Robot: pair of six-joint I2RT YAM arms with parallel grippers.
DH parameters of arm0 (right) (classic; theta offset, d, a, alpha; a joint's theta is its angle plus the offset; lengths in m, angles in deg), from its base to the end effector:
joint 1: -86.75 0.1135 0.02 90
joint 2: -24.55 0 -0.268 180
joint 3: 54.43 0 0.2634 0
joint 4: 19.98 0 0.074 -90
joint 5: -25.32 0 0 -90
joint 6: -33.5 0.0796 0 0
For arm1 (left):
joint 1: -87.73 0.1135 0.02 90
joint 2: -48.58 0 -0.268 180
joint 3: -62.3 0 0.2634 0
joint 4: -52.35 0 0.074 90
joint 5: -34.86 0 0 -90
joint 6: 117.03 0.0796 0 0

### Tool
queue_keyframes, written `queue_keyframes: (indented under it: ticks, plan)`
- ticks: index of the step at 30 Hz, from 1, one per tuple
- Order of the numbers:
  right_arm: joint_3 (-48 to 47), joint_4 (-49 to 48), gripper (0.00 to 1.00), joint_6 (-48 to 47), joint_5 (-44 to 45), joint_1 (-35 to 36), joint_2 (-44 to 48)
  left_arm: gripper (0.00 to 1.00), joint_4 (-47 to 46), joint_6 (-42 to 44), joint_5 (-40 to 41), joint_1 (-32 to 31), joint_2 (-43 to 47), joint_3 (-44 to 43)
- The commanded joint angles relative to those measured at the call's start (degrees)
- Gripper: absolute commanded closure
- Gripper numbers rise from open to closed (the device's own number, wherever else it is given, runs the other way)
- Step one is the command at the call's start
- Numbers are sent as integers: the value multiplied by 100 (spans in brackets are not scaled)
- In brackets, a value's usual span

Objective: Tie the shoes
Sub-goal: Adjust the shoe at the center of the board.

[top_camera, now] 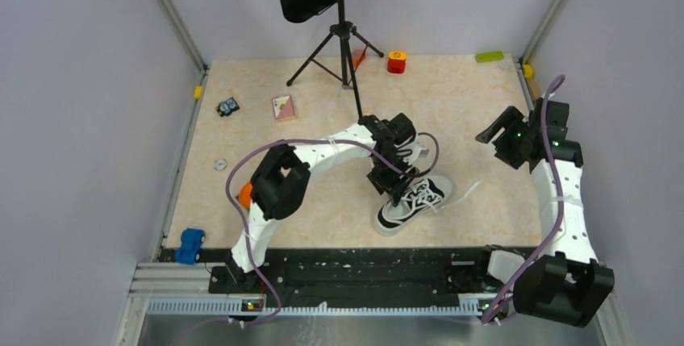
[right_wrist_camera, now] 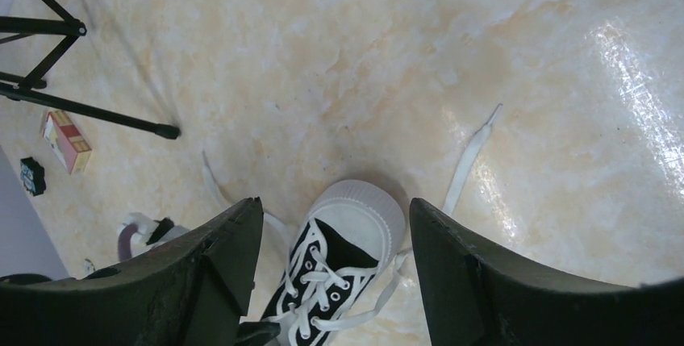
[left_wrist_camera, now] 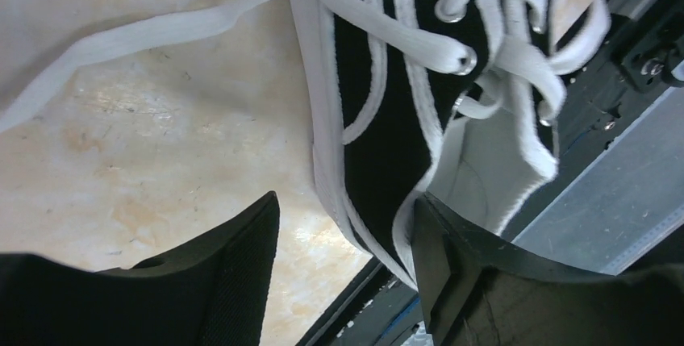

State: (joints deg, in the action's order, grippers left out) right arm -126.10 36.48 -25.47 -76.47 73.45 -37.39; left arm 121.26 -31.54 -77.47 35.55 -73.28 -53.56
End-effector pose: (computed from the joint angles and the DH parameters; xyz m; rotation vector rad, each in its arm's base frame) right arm 0.2545 -0.0435 0.2839 0.8137 2.2576 0.3912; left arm 0.2593 -0.3834 0.1711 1.2896 2.7241 -0.7128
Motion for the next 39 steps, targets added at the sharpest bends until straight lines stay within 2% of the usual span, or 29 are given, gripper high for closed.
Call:
queue_keyframes:
  ticks: [1,3,5,8,9,10,11,16,20,28,31,39]
  plan:
    - [-286,-77,32,-118,-200,-31,-179,36,422,221,-147,-15,-159,-297]
    - [-350,-122,32,-111,-253,-32,-238,37,245,128,-167,-26,-145,-207]
    - [-344,-166,32,-72,-298,-28,-265,43,47,-26,-147,-31,-164,-147]
    - [-259,-196,32,-79,-336,-30,-254,65,-83,-325,-108,-29,-222,-170]
    - [-218,-192,32,-91,-352,-27,-251,80,-130,-428,-97,-29,-219,-178]
    - [-182,-187,32,-114,-367,-24,-244,98,-157,-521,-107,-29,-188,-187]
    - [-153,-176,32,-127,-371,-31,-240,100,-182,-634,-109,-29,-147,-183]
    - [-75,-155,32,-197,-335,-30,-220,100,-776,-1411,308,61,499,437]
    - [-27,-208,32,-203,-371,-24,-211,100,-1473,-2100,252,201,1074,1133]
    - [278,-395,32,-158,-593,-24,-128,100,-2062,-3162,1210,238,1996,2163]
    - [533,-538,32,-113,-758,-24,-11,100,-2174,-3355,1199,244,1931,2068]
    - [943,-392,32,-216,-378,-24,517,100,-2576,-3648,670,235,951,1262]
